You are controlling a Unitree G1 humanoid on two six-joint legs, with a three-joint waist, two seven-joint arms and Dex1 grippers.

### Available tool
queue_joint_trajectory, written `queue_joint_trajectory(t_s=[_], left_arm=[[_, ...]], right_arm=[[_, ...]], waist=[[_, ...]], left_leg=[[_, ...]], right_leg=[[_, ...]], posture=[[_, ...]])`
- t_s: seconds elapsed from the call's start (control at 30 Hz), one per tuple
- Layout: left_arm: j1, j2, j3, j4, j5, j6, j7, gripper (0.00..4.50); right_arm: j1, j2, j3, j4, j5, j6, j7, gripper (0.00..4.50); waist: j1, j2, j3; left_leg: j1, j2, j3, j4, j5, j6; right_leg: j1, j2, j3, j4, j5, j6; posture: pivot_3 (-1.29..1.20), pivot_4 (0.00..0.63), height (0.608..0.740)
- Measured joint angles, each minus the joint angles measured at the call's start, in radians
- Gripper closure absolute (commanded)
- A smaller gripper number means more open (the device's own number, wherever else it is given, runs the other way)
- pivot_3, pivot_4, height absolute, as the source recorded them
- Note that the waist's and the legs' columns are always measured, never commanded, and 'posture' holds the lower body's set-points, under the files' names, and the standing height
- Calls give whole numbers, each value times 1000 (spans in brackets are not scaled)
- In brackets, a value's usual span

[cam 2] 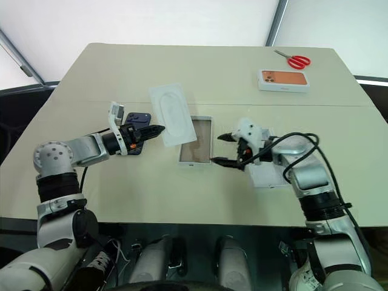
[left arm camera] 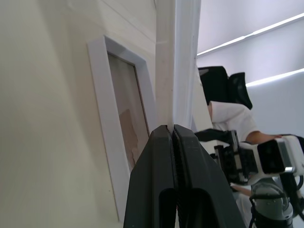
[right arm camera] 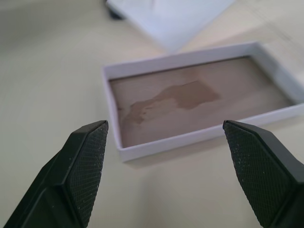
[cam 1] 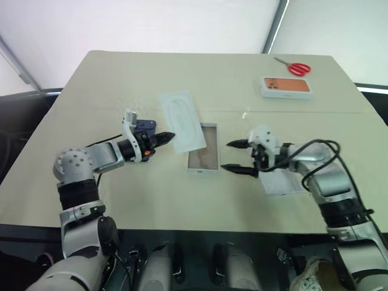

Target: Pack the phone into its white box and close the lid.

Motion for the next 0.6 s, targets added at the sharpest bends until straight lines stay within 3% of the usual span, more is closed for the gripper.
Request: queue_joint_trajectory(t_s=[0.17,0.4,0.6], left_arm=[[-16,-7,-63,101,27,-11,-49,4500],[-27,9,-209,102,70,-20,-154,4500],[-28,10,-250,123,100,-22,-202,4500]], right_arm=[[26,65,-99,57,46,-98,-66,470],[53,74,-99,33,63,-108,-76,470],[54,75,-99,13,82,-98,-99,470]], waist=[[-1,0,0],[0,0,0],[-1,0,0]], left_leg=[[0,0,1,0,0,0],[0,0,1,0,0,0],[0,0,0,0,0,0]], right_leg=[[0,1,0,0,0,0],[0,0,0,0,0,0],[0,0,0,0,0,0]], posture=[[0,150,738],[0,150,738],[0,150,738]])
